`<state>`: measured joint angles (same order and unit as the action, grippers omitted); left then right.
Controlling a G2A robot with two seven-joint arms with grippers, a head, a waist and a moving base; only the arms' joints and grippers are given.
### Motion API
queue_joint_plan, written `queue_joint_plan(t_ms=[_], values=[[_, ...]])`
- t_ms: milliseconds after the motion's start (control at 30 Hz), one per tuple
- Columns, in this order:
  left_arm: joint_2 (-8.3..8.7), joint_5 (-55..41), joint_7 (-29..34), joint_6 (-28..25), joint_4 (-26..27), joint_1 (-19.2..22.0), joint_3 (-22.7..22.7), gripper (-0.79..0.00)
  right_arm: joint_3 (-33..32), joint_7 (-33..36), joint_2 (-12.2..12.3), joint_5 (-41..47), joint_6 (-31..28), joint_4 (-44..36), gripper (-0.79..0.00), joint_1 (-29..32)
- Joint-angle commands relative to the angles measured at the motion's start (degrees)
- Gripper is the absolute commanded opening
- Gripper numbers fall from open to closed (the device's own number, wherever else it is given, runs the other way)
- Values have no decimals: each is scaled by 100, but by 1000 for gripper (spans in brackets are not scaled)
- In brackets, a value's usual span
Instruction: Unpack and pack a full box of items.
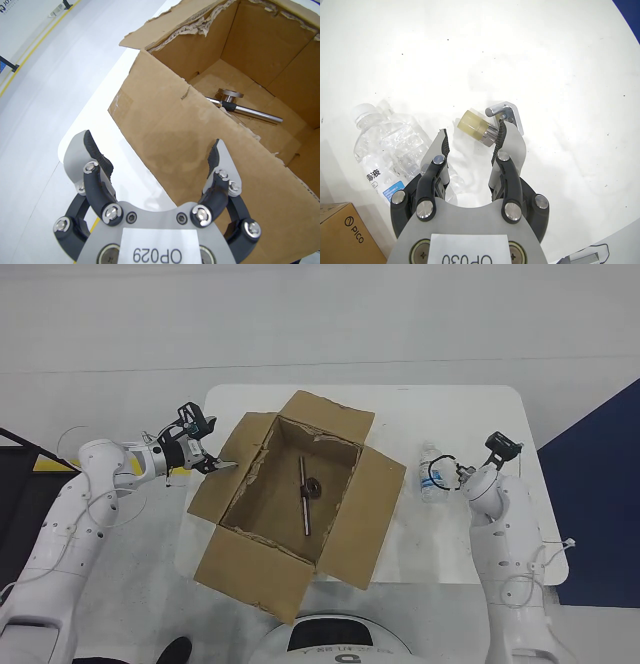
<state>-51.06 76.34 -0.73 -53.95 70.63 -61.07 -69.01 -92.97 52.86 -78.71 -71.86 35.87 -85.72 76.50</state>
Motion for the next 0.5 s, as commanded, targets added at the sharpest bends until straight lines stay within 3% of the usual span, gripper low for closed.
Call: queue_joint_plan(t_ms=[0,367,467], values=[[0,0,0,0,0,0,0,0,21,-3,-3,-21,37,32,-403,-16],[0,0,0,0,0,0,0,0,74,-9,-19,-9,182,167,-409,-75],[0,0,0,0,0,0,0,0,103,47,-22,-40,215,153,-449,-67]])
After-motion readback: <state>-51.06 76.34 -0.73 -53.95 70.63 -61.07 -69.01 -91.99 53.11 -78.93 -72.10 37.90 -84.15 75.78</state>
